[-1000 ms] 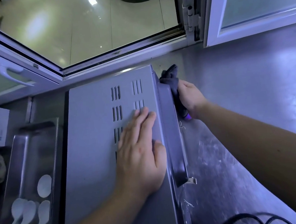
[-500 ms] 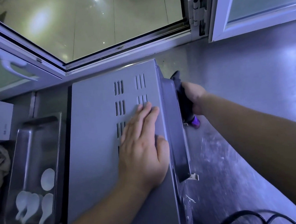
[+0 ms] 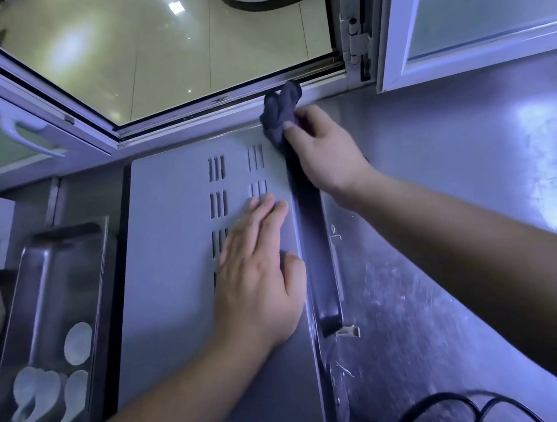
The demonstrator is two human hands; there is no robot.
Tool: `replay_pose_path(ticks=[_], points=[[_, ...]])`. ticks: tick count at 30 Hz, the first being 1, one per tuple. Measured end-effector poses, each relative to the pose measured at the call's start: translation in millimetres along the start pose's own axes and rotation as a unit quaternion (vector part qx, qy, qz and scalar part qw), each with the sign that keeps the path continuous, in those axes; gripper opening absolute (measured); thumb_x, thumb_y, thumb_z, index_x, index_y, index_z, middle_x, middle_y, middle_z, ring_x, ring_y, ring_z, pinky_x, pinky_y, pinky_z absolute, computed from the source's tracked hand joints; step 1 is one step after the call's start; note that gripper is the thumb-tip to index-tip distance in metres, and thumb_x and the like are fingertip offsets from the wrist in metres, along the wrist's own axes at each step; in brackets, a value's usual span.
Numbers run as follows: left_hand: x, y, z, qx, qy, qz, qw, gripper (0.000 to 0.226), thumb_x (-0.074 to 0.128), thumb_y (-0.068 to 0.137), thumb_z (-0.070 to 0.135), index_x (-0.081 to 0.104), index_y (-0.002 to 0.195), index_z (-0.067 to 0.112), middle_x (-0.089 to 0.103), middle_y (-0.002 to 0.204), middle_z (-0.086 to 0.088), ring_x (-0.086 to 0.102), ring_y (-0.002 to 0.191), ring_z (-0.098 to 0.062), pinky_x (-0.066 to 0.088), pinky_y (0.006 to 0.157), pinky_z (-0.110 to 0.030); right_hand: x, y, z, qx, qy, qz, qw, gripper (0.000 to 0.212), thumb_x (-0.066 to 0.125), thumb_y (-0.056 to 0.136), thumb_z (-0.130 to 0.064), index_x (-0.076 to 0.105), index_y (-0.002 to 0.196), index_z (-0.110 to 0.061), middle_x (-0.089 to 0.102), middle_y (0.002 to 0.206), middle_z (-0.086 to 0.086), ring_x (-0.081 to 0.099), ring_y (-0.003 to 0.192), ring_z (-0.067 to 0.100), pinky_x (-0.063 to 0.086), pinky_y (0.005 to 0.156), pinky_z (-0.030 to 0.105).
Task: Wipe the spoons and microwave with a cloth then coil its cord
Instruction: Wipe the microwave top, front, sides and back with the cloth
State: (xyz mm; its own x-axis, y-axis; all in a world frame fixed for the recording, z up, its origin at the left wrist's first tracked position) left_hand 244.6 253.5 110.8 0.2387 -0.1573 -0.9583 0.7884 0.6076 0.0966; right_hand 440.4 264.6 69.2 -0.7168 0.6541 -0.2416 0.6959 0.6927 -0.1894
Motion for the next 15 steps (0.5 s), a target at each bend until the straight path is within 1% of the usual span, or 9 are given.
replay_pose_path(ticks=[2,4,6,8,11,13,15], points=[[0.0,0.1,-0.4,0.006,0.007,0.0,1.0,0.063,0.041,0.088,0.022,0.051,0.149,0.012,0.043,0.161,-0.001,0.03,0.154,-0.016,0.024,0.126,-0.039,1.4,-21.5,-4.4,-0.05,-0.012,-0.001,0.999,0.037,0.057,0.099,-0.037,0.057,0.134,-0.025,0.069,0.125,-0.005,0.061,0.117,0.014,0.045,0.097,0.028],[0.5,0.1,-0.6,0.008,0.016,-0.001,1.0,0.062,0.04,0.088,0.023,0.052,0.148,0.011,0.044,0.159,-0.002,0.032,0.153,-0.018,0.026,0.125,-0.04,4.0,-48.3,-0.1,-0.093,-0.014,-0.007,0.996,0.043,0.06,0.1,-0.031,0.052,0.141,-0.021,0.065,0.133,-0.005,0.058,0.123,0.01,0.042,0.102,0.023],[0.1,-0.2,-0.7,0.002,0.026,-0.001,1.0,0.06,0.041,0.087,0.024,0.053,0.145,0.011,0.048,0.156,-0.005,0.038,0.149,-0.023,0.029,0.122,-0.041,4.6,-76.9,16.5,-0.111,0.009,-0.01,0.994,0.043,0.061,0.101,-0.027,0.052,0.141,-0.017,0.063,0.137,-0.006,0.057,0.126,0.005,0.04,0.106,0.019],[-0.8,-0.3,0.2,0.004,0.03,0.004,1.0,0.057,0.042,0.087,0.024,0.054,0.141,0.01,0.05,0.153,-0.007,0.042,0.147,-0.025,0.031,0.12,-0.042,2.2,-102.7,33.4,-0.128,0.023,-0.023,0.991,0.041,0.059,0.102,-0.025,0.052,0.141,-0.015,0.061,0.139,-0.007,0.054,0.13,0.003,0.04,0.11,0.023],[-1.4,0.2,0.9,0.006,0.019,0.008,1.0,0.058,0.041,0.088,0.024,0.052,0.143,0.008,0.049,0.156,-0.006,0.036,0.151,-0.021,0.03,0.123,-0.041,5.1,-113.9,47.8,-0.151,0.025,-0.062,0.986,0.045,0.054,0.104,-0.026,0.049,0.145,-0.01,0.055,0.147,-0.003,0.048,0.139,0.007,0.037,0.115,0.028],[-1.6,-0.4,0.8,0.009,0.018,0.011,1.0,0.057,0.041,0.088,0.021,0.053,0.142,0.009,0.05,0.155,-0.006,0.036,0.152,-0.021,0.03,0.123,-0.041,6.0,-102.8,45.9,-0.154,0.002,-0.055,0.986,0.047,0.05,0.103,-0.029,0.049,0.146,-0.011,0.055,0.148,0.001,0.048,0.14,0.013,0.037,0.116,0.03],[-1.3,-0.4,0.5,0.012,0.013,0.012,1.0,0.056,0.041,0.087,0.019,0.055,0.14,0.009,0.05,0.154,-0.005,0.036,0.151,-0.021,0.029,0.124,-0.04,3.9,-81.8,37.6,-0.137,-0.009,-0.031,0.99,0.044,0.047,0.104,-0.029,0.049,0.146,-0.016,0.057,0.146,0.001,0.051,0.136,0.014,0.037,0.111,0.025]])
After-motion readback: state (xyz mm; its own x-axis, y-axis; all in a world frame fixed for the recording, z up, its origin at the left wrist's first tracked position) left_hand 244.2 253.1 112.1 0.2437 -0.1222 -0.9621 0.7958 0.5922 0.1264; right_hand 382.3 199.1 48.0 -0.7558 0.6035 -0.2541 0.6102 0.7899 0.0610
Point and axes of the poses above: each hand's wrist, its own y-axis towards the middle knuckle, its own x-axis out of the palm, z = x × y, the point moved 7 cm from there along y, towards the middle knuckle
